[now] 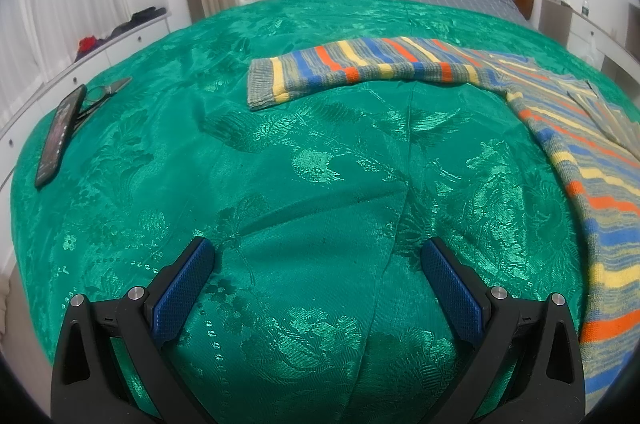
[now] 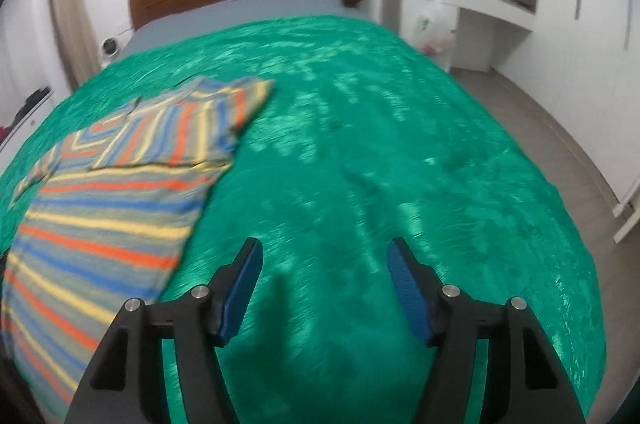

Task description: Fold small clothes

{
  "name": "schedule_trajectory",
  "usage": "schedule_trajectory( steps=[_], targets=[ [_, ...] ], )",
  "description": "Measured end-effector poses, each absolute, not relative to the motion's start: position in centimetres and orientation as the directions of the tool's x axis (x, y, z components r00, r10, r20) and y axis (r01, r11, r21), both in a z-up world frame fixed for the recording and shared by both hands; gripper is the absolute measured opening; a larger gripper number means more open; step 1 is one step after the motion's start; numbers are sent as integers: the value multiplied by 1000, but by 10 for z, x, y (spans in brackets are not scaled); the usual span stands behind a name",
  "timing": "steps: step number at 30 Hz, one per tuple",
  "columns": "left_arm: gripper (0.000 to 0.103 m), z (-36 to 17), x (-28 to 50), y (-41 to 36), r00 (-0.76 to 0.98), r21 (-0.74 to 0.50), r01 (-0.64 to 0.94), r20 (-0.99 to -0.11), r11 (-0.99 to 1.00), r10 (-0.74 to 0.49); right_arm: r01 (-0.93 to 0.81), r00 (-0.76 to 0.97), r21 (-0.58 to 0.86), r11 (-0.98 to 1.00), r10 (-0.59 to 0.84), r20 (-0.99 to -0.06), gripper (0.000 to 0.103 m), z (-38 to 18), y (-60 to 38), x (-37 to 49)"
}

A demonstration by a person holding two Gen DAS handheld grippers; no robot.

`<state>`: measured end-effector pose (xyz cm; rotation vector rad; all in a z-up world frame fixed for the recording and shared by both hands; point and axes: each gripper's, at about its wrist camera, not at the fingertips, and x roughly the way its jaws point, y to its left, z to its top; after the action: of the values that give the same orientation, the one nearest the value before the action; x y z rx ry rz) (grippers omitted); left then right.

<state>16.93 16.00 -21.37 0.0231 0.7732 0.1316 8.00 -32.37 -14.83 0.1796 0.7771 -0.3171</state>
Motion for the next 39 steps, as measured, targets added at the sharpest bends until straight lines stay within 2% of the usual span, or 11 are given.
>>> schedule_trajectory(
  steps=[3, 6, 8, 16, 39],
  targets=[
    [103, -214, 169, 160, 708, 69, -110, -695, 992, 127, 374, 641, 73, 924, -200, -741, 65, -171, -341, 76],
    [103, -214, 169, 160, 708, 69, -110, -694, 992, 127, 368, 702, 156, 917, -164, -693, 66, -185, -348, 64],
    [103, -214, 169, 160, 708, 71, -110, -694, 991, 128, 360, 702, 163, 919, -152, -696, 70, -185, -348, 67],
    [103, -213, 168, 159, 711, 75, -113, -691, 991, 133, 356, 707, 139, 924, -169, -687, 76, -191, -344, 70],
    [103, -214, 167, 159, 714, 79, -115, -686, 990, 137, 355, 704, 118, 928, -182, -687, 77, -195, -341, 70]
  ],
)
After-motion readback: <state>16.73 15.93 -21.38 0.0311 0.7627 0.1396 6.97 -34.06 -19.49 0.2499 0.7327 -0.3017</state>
